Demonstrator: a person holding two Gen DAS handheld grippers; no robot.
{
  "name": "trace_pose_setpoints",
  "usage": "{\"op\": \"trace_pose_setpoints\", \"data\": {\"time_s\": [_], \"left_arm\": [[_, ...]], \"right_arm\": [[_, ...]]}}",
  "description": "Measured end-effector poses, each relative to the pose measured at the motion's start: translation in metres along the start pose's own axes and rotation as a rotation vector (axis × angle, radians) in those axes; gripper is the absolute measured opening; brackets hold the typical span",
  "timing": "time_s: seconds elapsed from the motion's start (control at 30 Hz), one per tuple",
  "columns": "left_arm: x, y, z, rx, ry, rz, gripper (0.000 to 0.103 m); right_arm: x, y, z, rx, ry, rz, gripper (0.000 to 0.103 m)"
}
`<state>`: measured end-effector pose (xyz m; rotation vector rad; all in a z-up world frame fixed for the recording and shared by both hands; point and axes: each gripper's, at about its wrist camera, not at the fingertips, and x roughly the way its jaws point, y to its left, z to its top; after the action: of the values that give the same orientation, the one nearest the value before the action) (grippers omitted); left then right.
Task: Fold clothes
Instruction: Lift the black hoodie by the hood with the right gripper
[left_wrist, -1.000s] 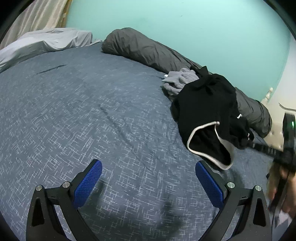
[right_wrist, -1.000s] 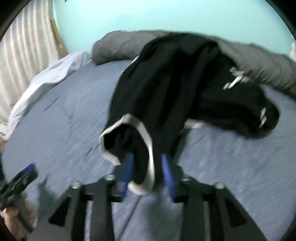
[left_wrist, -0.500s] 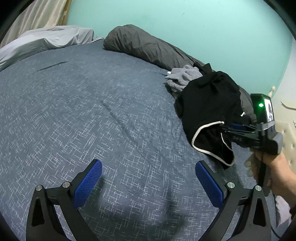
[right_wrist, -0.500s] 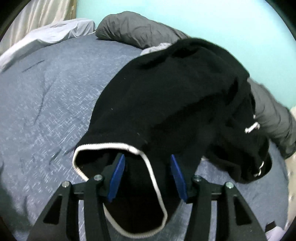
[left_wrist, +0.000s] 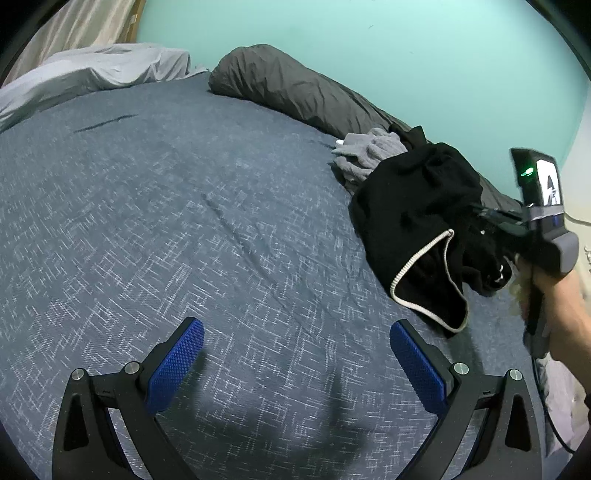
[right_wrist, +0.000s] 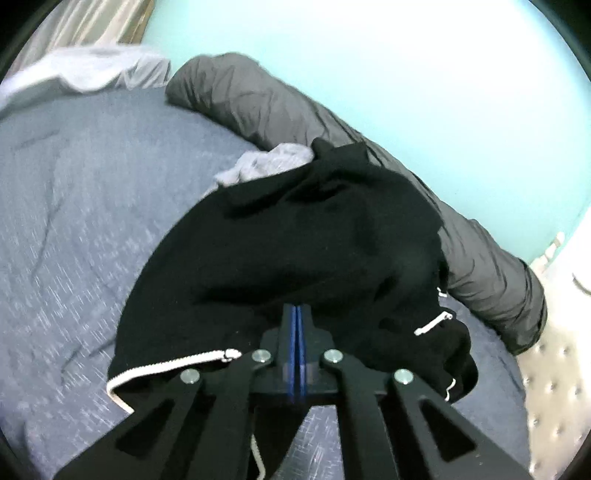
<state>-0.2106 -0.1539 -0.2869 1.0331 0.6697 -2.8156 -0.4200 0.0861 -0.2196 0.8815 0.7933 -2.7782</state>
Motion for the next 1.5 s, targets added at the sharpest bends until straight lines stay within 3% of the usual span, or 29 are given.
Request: {"op": "trace_pose_setpoints", "data": {"time_s": [0.13,0.23,0.3,0.33,0.4,0.43,0.47,0.73,0.93,1.0,1.07,1.13,1.33,1.5], "left_arm": [[-0.001,-0.003,-0.001,0.003,0.002,-0.002,0.103],[-0.004,-0.004,-0.001,-0.006,0.003,-0.008,0.103],[-0.008,-0.003,0.0,-0.015,-0.003,-0.008,0.103],[-0.01,-0.002,0.0,-0.018,-0.008,-0.006,0.103],[-0.012,0.001,0.002,-0.024,-0.014,-0.003,0.103],[-0.012,0.003,0.002,-0.027,-0.012,-0.002,0.103],[-0.011,0.005,0.003,-0.03,-0.01,-0.001,0.103],[-0.003,0.007,0.004,-0.031,0.008,-0.007,0.103],[0.002,0.007,0.002,-0.025,0.019,-0.006,0.103],[0.002,0.007,0.002,-0.024,0.019,-0.001,0.103],[0.002,0.007,0.003,-0.027,0.018,0.0,0.103],[0.002,0.007,0.003,-0.027,0.017,-0.002,0.103],[-0.001,0.004,0.005,-0.019,0.012,-0.004,0.103],[-0.018,-0.009,0.007,0.006,-0.007,-0.035,0.103]], "right_arm": [[-0.023,-0.018,0.011,0.017,-0.034,0.027,0.0],[-0.028,-0.026,0.016,0.027,0.028,0.153,0.0],[-0.024,-0.023,0.011,0.011,0.076,0.186,0.001],[-0.021,-0.018,0.008,-0.002,0.094,0.181,0.007],[-0.014,-0.01,0.001,-0.024,0.124,0.168,0.037],[-0.009,-0.006,-0.004,-0.03,0.126,0.157,0.057],[-0.005,-0.003,-0.007,-0.035,0.126,0.151,0.059],[0.046,0.022,-0.032,-0.158,0.185,0.068,0.059],[0.054,0.028,-0.028,-0.204,0.098,-0.011,0.056],[0.057,0.029,-0.024,-0.206,0.101,0.003,0.039],[0.058,0.027,-0.021,-0.207,0.115,0.018,0.013],[0.056,0.025,-0.018,-0.205,0.125,0.033,0.006],[0.004,-0.003,0.006,-0.109,0.011,0.069,0.005],[-0.073,-0.041,0.027,-0.04,-0.081,0.076,0.004]]}}
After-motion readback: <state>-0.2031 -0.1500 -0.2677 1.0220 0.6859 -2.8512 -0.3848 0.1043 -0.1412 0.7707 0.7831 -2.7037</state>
